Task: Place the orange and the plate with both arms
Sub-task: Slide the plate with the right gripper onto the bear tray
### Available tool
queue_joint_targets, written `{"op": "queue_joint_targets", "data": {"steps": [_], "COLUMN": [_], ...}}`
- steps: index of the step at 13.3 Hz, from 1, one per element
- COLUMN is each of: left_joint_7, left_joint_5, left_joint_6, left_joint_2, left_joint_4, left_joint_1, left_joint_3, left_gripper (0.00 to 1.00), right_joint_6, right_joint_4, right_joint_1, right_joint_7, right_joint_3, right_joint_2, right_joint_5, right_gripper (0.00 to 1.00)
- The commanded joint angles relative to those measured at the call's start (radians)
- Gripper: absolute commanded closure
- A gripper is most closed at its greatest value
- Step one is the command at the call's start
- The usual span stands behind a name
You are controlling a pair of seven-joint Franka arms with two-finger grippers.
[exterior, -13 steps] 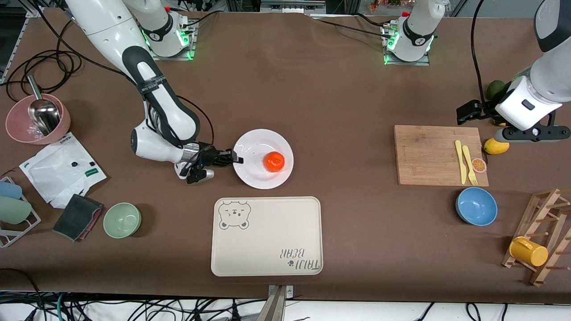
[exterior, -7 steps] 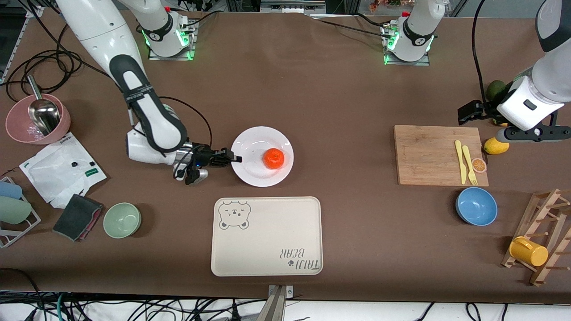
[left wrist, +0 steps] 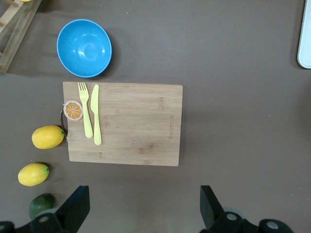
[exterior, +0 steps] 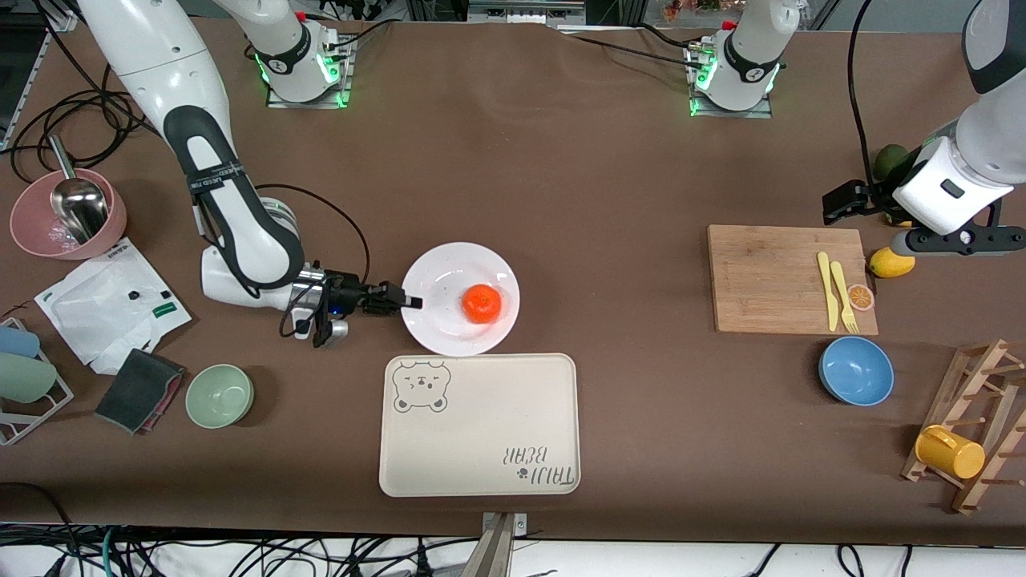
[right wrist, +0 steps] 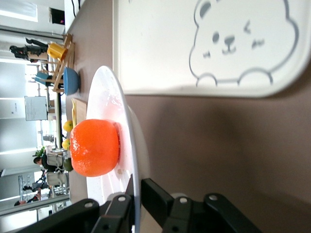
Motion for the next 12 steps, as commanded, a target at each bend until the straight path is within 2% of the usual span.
{"op": "queue_joint_targets", "data": {"steps": [1,7,12], "left_joint_7": [0.017,0.017,0.017], "left_joint_5": [-0.008,-0.008,-0.008], "left_joint_6": [-0.014,-0.013,-0.011], "left_joint_2": [0.011,0.011,0.013], "left_joint_4": [0.028,0.028,0.028], "left_joint_1": [0.000,-0.003,0.000], "left_joint_3": [0.003,0.003,0.003], "left_gripper": [0.00,0.00,0.00], "right_joint_6": [-0.014,0.059,0.153], "right_joint_4": [0.184,0.485,0.620], "right_joint_1": [-0.020,-0.021,-0.005], "right_joint_7": [0.060,0.108,0.153], "right_joint_3": [0.006,0.006,0.006], "right_joint_2": [0.115,0.339,0.428], "right_joint_5": [0.013,0.010,0.007], "right_gripper": [1.00,1.00,1.00]}}
